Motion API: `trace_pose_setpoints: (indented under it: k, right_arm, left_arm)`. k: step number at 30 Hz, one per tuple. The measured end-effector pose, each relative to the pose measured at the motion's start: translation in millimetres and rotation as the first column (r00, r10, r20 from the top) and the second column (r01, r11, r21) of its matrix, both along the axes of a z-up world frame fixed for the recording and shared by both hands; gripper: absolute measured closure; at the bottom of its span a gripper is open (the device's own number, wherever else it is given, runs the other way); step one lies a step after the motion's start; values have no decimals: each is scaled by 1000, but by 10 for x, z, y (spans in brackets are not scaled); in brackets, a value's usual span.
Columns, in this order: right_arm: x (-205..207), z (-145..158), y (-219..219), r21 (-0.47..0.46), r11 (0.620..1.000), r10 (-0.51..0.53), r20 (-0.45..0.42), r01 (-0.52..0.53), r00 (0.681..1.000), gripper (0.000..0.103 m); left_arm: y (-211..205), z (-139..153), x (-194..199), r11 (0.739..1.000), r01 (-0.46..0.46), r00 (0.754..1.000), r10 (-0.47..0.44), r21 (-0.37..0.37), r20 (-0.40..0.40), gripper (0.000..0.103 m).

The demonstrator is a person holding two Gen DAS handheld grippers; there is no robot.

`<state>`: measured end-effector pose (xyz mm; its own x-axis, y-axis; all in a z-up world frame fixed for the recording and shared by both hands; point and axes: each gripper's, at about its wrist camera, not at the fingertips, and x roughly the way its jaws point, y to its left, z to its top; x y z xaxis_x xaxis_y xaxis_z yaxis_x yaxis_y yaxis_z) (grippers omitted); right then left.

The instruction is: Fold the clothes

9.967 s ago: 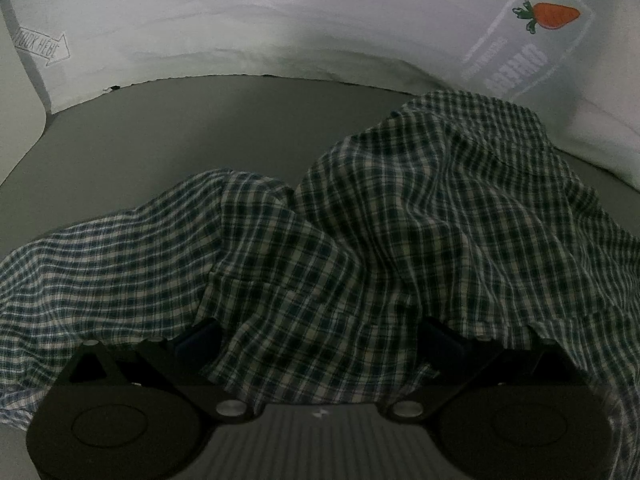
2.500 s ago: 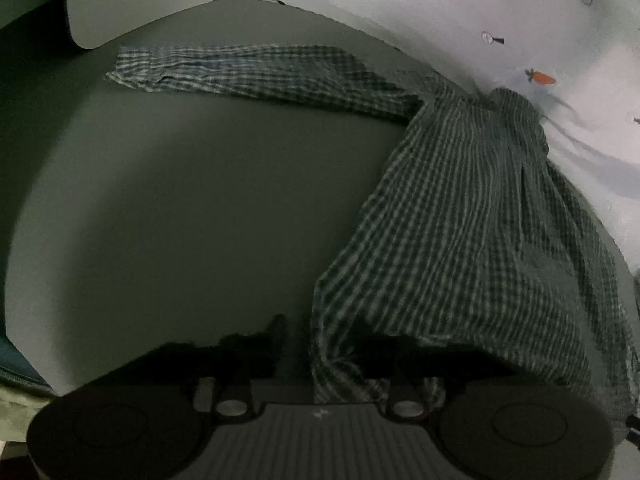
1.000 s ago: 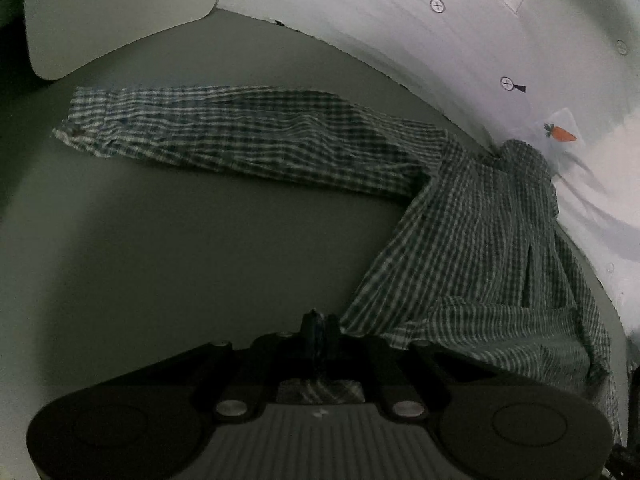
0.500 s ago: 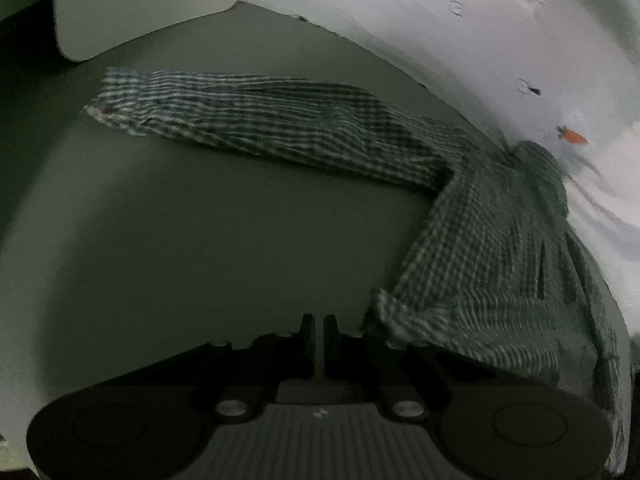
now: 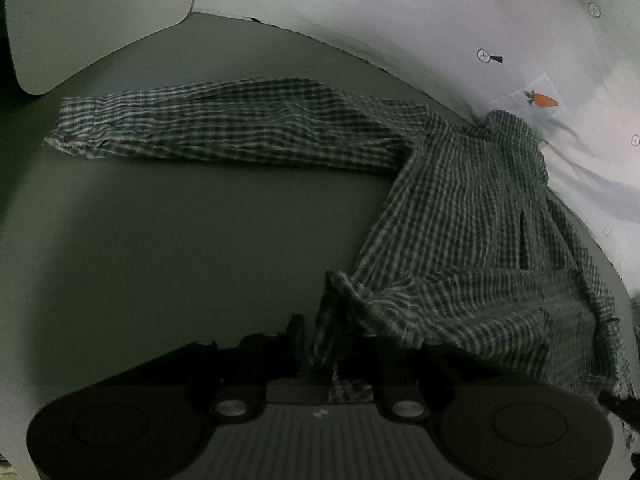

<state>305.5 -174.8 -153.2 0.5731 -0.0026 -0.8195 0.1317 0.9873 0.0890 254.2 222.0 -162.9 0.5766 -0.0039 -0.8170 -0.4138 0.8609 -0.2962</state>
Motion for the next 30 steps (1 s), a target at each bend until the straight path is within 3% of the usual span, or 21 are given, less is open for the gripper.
trace_pose_setpoints:
  k: [6,10,12,16,24,30]
  right_arm:
    - [-338,-120,-396,15,989,-148,-113,150,983,98]
    - [-451,46,-302,-41,987,-157,-68,155,985,89]
    - [-497,199,-186,-89,987,-133,7,133,991,78]
    - [-500,388,24,-97,994,-42,134,55,990,67]
    - [-351,116,359,-9,993,115,78,-114,990,58]
    - [-228,-230,558,-44,978,205,10,-204,979,57]
  left_arm:
    - [30,-26,-54,1000,12,1000,-12,3,-14,85]
    - [56,-46,-95,1000,19,1000,-19,5,-25,82]
    - [30,-44,-80,999,36,999,-36,12,-24,74]
    - [-46,-31,-29,997,78,997,-77,30,-19,72]
    - [-161,-22,44,988,146,989,-146,51,-18,67]
    - [-148,-28,36,980,187,982,-186,69,-24,62]
